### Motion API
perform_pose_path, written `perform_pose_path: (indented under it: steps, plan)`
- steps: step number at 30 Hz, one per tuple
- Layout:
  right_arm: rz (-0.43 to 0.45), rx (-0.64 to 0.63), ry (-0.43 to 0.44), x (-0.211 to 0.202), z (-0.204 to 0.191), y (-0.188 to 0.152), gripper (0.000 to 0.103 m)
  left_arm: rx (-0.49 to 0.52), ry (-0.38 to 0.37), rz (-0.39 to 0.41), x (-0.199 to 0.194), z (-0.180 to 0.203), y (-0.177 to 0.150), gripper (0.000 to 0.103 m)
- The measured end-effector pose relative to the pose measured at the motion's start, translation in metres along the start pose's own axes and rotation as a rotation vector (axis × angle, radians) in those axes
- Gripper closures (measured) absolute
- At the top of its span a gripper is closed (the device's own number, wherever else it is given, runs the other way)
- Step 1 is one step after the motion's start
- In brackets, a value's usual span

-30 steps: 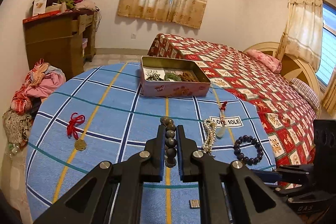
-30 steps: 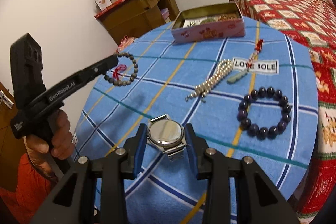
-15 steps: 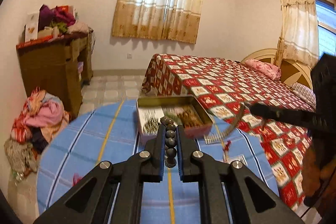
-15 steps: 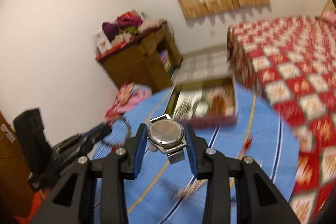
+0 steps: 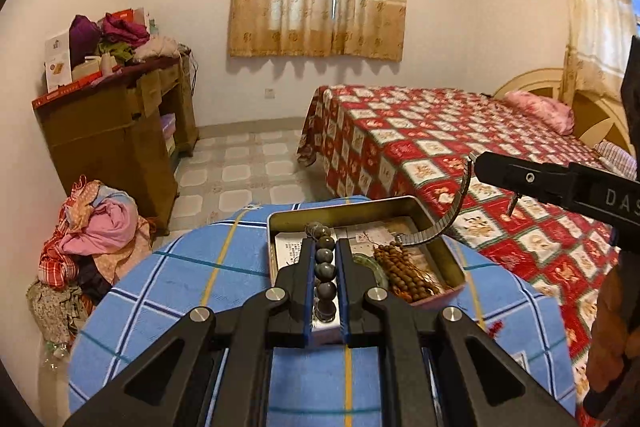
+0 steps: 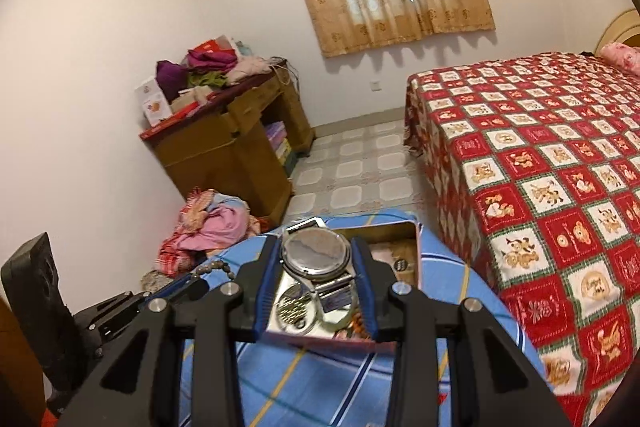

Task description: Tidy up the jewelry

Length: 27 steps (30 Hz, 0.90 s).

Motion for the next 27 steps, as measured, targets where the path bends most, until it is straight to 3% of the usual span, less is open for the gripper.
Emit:
perform_pose_path:
  steps: [15,27]
  plan:
    - [-0.117,0.045,-0.078,0.069,0.032,-0.014,0.065,-0.031,0.069,-0.109,0.076,0.001,-0.003,0.094]
    - [-0.059,0.017,-0.094,0.078,0.036,-0.018,0.065,-0.068,0.143,-0.136,0.113,-0.001,-0.008,0.094]
Point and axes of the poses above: each gripper's, at about its wrist camera, not at the fingertips, and x roughly the way its jaws point, z to its right, y to its top, the point moved 3 cm from there along x, roughly the way its jaws point, and after that the axes turned 11 degrees about -x, right-handed, at the moved point
